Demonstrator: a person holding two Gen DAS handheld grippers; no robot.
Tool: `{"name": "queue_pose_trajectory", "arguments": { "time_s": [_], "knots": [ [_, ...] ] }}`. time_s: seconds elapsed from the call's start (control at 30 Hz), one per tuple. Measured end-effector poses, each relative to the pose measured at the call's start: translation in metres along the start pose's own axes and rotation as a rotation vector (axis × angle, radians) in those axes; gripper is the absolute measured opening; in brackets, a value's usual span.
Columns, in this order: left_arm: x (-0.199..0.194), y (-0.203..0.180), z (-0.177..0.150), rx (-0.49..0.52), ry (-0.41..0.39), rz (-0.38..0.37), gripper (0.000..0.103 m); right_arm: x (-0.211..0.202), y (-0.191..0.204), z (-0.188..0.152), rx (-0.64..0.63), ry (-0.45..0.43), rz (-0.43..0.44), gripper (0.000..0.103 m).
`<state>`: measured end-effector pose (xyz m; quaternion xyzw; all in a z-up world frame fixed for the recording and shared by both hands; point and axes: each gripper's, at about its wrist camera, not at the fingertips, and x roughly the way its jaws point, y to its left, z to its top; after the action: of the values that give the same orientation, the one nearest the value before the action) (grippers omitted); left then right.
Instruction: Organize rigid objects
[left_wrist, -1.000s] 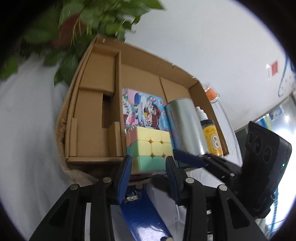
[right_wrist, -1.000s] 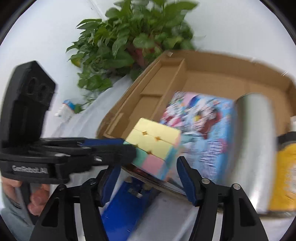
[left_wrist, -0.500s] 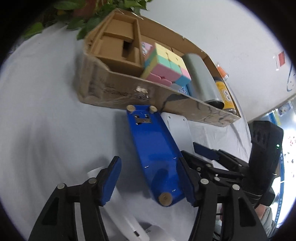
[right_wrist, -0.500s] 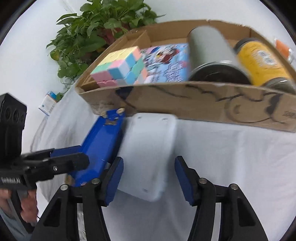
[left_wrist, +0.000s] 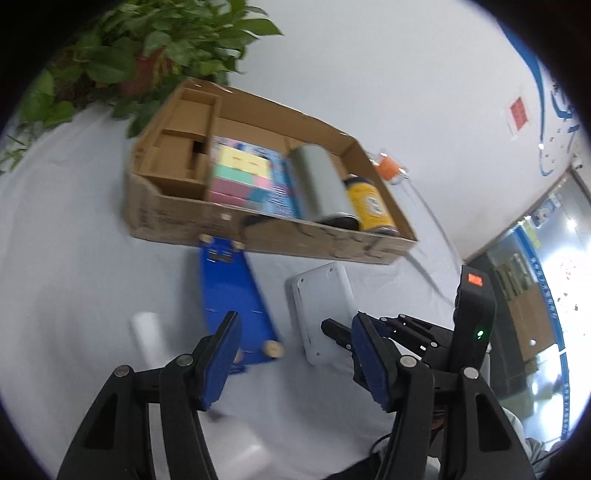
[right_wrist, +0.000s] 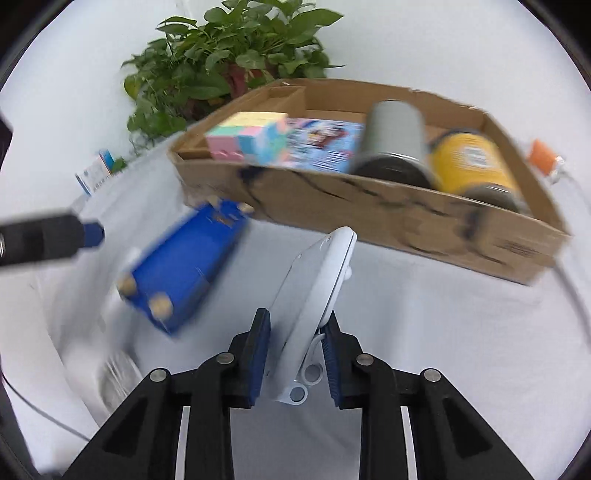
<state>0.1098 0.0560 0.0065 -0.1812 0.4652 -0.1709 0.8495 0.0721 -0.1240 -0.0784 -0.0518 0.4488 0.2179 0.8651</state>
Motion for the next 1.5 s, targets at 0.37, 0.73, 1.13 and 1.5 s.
{"name": "queue_pose_trajectory", "arguments": {
  "time_s": [0.37,0.73,1.13,1.5],
  "knots": [
    [0.064,-0.076,-0.019,0.039,0.164,-0.251,0.065,-0.073,-0.036,-0.064,-0.2,-0.079,-0.029,0.035],
    [0.14,-0.086,-0.04,-0.008,0.334,-0.209,0.062,-0.049,-0.078,-0.108,0.075,-0.051,0.092,0.068],
    [0.159,-0.073,-0.041,-0.066,0.347,-0.216,0.038,-0.032,-0.08,-0.089,0.288,-0.02,0.137,0.063],
    [0.069,-0.087,0.022,0.072,0.111,-0.205,0.038,-0.084,-0.046,0.009,0.224,-0.216,0.123,0.064]
  ]
}}
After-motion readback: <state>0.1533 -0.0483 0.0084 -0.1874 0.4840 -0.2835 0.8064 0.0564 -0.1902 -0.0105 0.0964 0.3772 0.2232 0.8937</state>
